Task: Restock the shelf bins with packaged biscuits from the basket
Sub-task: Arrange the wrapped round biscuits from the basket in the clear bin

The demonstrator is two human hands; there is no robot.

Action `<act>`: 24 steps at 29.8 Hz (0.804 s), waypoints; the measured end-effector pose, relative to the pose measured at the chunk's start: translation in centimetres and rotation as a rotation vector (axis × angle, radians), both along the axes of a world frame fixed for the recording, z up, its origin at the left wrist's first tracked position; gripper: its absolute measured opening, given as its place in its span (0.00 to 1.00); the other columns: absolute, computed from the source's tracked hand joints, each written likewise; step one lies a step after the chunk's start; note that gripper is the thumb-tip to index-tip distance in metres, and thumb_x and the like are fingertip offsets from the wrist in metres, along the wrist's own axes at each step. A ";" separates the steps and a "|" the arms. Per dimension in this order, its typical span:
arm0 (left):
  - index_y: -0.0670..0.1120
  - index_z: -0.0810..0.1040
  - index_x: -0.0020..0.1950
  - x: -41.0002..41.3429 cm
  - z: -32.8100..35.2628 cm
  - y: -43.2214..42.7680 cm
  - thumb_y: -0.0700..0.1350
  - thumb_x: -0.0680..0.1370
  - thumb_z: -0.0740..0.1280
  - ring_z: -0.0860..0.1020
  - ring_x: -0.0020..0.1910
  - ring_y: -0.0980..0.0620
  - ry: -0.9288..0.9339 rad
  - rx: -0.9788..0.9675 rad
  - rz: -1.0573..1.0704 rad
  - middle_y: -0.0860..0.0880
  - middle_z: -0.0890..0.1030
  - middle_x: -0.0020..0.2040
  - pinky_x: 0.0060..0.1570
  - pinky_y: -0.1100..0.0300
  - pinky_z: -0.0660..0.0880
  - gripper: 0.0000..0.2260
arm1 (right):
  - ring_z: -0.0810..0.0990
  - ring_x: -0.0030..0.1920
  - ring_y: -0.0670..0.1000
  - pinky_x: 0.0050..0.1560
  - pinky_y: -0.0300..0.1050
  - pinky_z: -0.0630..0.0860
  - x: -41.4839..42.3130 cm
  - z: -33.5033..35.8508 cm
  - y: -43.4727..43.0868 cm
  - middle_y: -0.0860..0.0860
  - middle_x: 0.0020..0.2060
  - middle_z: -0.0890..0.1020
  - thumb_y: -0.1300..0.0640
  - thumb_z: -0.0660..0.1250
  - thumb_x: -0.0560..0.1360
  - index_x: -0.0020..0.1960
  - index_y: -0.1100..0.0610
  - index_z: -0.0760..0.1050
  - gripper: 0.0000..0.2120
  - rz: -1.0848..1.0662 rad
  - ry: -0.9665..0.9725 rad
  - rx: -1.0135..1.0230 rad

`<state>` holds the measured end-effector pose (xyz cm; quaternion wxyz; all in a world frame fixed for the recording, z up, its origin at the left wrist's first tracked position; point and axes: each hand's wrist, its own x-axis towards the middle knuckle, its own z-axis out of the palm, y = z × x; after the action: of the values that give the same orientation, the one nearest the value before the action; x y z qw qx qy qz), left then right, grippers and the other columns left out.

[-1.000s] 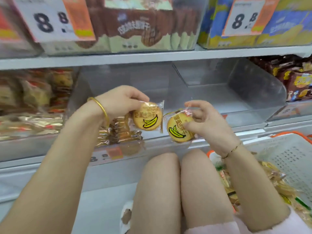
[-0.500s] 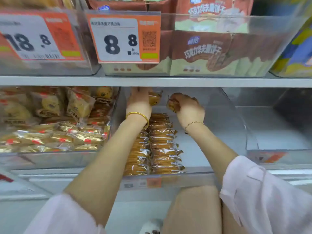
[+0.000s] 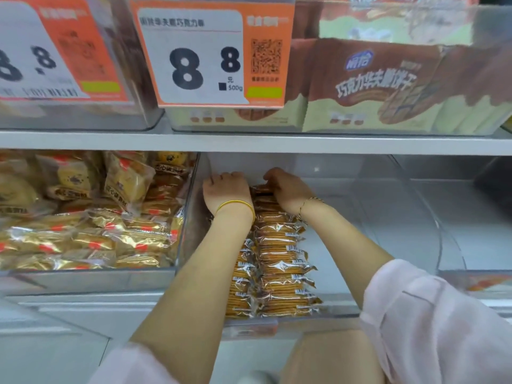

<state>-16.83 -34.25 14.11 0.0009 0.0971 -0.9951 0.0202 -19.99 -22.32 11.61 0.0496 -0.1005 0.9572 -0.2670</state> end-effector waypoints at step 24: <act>0.43 0.80 0.50 18.5 0.6 20.6 0.38 0.75 0.63 0.78 0.52 0.44 -0.162 0.808 -0.781 0.43 0.81 0.51 0.51 0.58 0.73 0.08 | 0.82 0.40 0.44 0.41 0.36 0.77 26.9 2.3 23.0 0.53 0.46 0.81 0.75 0.54 0.75 0.50 0.49 0.74 0.23 -0.431 0.164 -0.597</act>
<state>1.65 -13.68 14.69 -0.1054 -0.2871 -0.8828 -0.3565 6.94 0.69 13.94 -0.1162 0.0722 0.8371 -0.5297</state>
